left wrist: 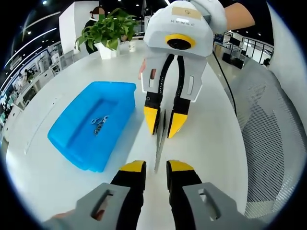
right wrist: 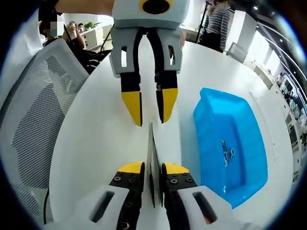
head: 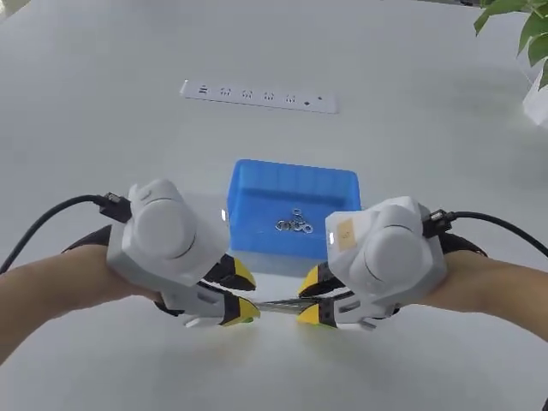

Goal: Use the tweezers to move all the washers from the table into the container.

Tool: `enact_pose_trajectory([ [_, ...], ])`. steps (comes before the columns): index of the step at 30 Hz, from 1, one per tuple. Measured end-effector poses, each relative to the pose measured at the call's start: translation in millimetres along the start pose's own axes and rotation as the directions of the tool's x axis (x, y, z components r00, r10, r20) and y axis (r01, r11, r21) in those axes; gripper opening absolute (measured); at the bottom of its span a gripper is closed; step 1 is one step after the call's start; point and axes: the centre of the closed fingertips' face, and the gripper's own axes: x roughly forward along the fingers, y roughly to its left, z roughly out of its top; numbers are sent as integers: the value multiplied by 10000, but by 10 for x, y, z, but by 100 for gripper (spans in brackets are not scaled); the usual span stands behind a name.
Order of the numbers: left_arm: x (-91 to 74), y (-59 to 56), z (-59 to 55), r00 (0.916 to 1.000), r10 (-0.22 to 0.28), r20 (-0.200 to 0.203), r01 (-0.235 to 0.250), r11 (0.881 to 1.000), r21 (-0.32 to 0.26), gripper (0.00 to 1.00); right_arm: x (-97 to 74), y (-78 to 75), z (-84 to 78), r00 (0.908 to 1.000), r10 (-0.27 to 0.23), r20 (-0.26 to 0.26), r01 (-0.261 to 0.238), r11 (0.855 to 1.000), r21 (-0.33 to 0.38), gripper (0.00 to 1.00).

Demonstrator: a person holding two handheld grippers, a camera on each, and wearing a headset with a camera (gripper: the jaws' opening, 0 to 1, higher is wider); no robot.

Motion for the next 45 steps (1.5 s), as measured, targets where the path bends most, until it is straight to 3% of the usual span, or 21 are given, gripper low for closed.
enact_pose_trajectory([
  [2,-41,5,4,9999,99,41,-98,9999,-64,22,-21,2,1,9999,-85,62,83,9997,214,16],
  [5,-108,10,-2,9996,281,101,-279,9994,-191,23,-121,-14,72,9960,-463,760,379,9933,1088,16],
  [9,-209,0,-8,9977,623,265,-612,9973,-396,27,-337,-20,72,9847,-1169,1294,906,9770,1932,19],
  [11,-255,-32,9,9968,673,420,-649,9963,-565,27,-461,-24,101,9695,-1622,1837,1135,9616,2500,21],
  [15,-381,-149,175,9925,415,1150,-279,9927,-1171,44,-685,61,76,9506,-2139,2250,1600,9586,2355,31],
  [18,-510,-139,265,9853,798,1508,-641,9923,-1062,57,-856,161,140,9246,-2362,2989,1461,9444,2945,45],
  [20,-582,-161,295,9819,934,1650,-728,9893,-1266,66,-992,179,153,9040,-2819,3213,1784,9319,3158,55],
  [24,-731,-184,335,9721,1475,1826,-1181,9796,-1624,88,-1190,230,151,8812,-3377,3307,2229,9139,3393,73],
  [28,-870,-262,423,9587,1932,2088,-1686,9771,-1300,98,-1314,277,191,8624,-3808,3337,2613,8993,3508,92],
  [30,-936,-293,464,9520,2113,2213,-1905,9753,-1115,99,-1346,319,208,8622,-3877,3260,2756,8990,3404,100],
  [32,-1006,-343,503,9478,2182,2324,-1979,9743,-1077,99,-1364,365,215,8667,-3830,3197,2823,9048,3188,100],
  [35,-1108,-364,535,9450,2395,2229,-2302,9708,-674,99,-1374,460,214,8868,-3644,2843,2951,9198,2586,100],
  [37,-1164,-362,543,9452,2496,2107,-2457,9683,-449,99,-1393,508,241,8893,-3568,2862,2921,9245,2450,100],
  [39,-1242,-366,589,9385,2646,2217,-2631,9641,-369,99,-1437,531,267,8876,-3599,2876,2993,9251,2339,100],
  [41,-1325,-378,669,9260,2807,2526,-2793,9593,-418,99,-1485,540,293,8848,-3647,2902,3060,9242,2286,100],
  [44,-1458,-443,889,8946,2746,3525,-2689,9609,-662,99,-1535,561,313,8856,-3524,3024,3004,9314,2056,100],
  [45,-1482,-460,889,8973,2741,3459,-2710,9608,-582,99,-1552,558,316,8887,-3463,3006,2939,9333,2062,100],
])
